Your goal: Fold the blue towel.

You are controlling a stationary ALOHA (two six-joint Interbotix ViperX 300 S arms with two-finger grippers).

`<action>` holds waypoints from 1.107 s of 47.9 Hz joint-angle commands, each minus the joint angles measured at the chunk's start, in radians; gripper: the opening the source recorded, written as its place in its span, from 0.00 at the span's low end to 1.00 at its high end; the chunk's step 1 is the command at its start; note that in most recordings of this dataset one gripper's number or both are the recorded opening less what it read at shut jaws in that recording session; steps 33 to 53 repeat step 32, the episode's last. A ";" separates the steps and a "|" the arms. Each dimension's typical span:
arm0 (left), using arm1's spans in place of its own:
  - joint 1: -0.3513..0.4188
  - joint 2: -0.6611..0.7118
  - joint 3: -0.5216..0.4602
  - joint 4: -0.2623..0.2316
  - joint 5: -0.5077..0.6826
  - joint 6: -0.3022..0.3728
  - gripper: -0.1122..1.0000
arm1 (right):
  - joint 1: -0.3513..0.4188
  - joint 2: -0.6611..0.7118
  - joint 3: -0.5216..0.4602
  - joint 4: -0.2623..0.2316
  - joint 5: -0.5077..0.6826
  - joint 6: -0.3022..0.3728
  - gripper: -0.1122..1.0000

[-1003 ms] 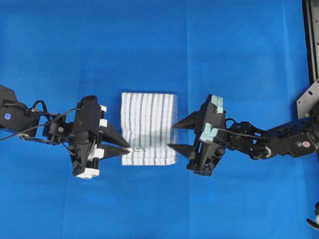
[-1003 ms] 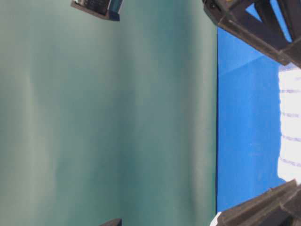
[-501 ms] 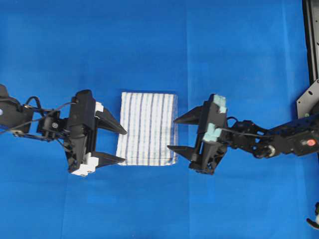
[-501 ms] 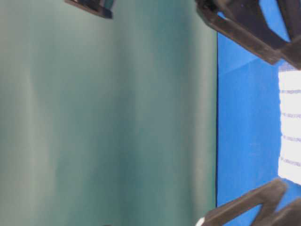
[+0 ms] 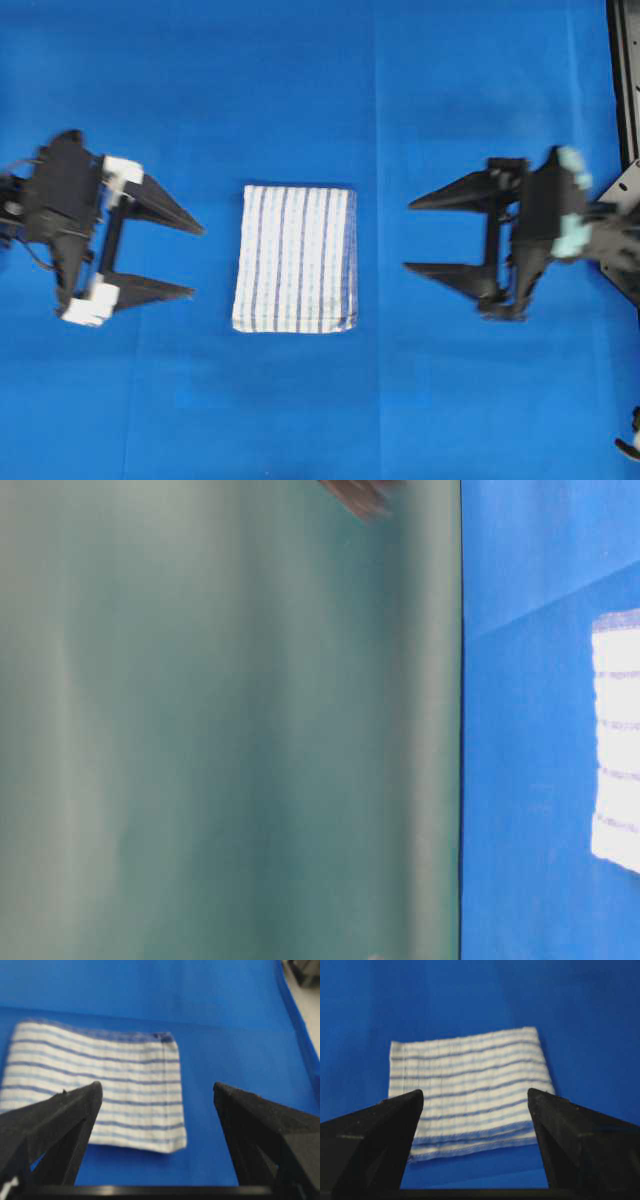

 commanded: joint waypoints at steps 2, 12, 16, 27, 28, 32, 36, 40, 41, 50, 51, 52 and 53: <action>0.014 -0.103 0.040 0.002 -0.008 0.025 0.87 | 0.002 -0.103 0.029 -0.002 0.006 -0.032 0.86; 0.018 -0.284 0.118 0.002 0.002 0.077 0.87 | 0.002 -0.265 0.097 -0.002 0.058 -0.141 0.86; 0.018 -0.345 0.150 0.002 0.002 0.103 0.87 | 0.002 -0.313 0.127 -0.002 0.064 -0.170 0.86; 0.028 -0.463 0.242 0.002 0.002 0.132 0.87 | 0.002 -0.405 0.242 -0.002 0.064 -0.193 0.86; 0.026 -0.471 0.249 0.002 0.002 0.133 0.87 | 0.002 -0.410 0.250 -0.002 0.064 -0.193 0.86; 0.028 -0.495 0.278 0.002 0.002 0.133 0.87 | 0.002 -0.419 0.276 -0.002 0.066 -0.190 0.86; 0.028 -0.495 0.278 0.002 0.002 0.133 0.87 | 0.002 -0.419 0.276 -0.002 0.066 -0.190 0.86; 0.028 -0.495 0.278 0.002 0.002 0.133 0.87 | 0.002 -0.419 0.276 -0.002 0.066 -0.190 0.86; 0.028 -0.495 0.278 0.002 0.002 0.133 0.87 | 0.002 -0.419 0.276 -0.002 0.066 -0.190 0.86; 0.028 -0.495 0.278 0.002 0.002 0.133 0.87 | 0.002 -0.419 0.276 -0.002 0.066 -0.190 0.86; 0.028 -0.495 0.278 0.002 0.002 0.133 0.87 | 0.002 -0.419 0.276 -0.002 0.066 -0.190 0.86; 0.028 -0.495 0.278 0.002 0.002 0.133 0.87 | 0.002 -0.419 0.276 -0.002 0.066 -0.190 0.86; 0.028 -0.495 0.278 0.002 0.002 0.133 0.87 | 0.002 -0.419 0.276 -0.002 0.066 -0.190 0.86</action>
